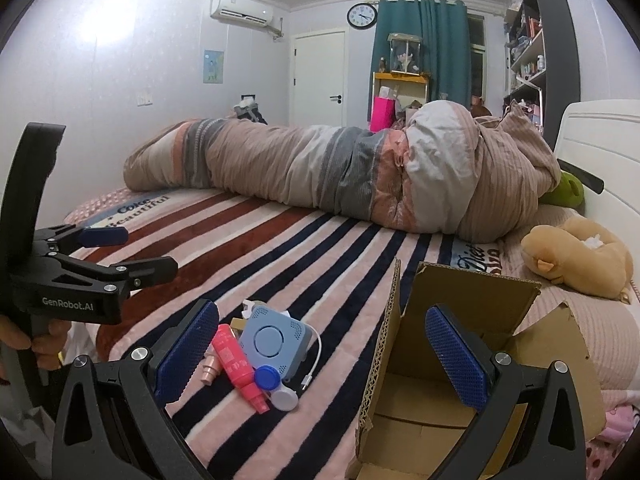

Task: Organize rigid objects

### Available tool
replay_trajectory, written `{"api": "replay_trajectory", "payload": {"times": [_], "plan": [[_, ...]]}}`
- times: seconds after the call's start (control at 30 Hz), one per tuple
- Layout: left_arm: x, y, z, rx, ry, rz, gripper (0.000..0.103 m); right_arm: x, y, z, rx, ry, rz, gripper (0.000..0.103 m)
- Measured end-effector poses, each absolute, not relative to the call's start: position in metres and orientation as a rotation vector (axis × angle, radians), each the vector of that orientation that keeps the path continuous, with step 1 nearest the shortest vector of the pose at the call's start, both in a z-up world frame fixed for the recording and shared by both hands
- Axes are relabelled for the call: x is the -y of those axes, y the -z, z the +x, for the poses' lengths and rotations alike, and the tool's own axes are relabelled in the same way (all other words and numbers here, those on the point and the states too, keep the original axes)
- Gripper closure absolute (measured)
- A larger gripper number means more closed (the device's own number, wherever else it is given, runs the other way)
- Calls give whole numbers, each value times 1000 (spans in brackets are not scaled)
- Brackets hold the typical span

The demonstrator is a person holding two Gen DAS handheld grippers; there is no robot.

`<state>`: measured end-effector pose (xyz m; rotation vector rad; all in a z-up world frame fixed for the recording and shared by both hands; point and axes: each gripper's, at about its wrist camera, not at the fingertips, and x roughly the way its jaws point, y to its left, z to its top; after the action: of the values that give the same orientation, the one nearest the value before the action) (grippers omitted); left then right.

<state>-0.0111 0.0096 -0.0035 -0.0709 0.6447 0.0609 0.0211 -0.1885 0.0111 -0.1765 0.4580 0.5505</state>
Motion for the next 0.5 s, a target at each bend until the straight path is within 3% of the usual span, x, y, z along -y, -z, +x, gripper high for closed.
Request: {"api": "replay_trajectory", "payload": {"times": [0.5], "plan": [[-19, -1, -13, -625, -64, -66, 1, 189, -18, 10, -388, -559, -180, 0]]}}
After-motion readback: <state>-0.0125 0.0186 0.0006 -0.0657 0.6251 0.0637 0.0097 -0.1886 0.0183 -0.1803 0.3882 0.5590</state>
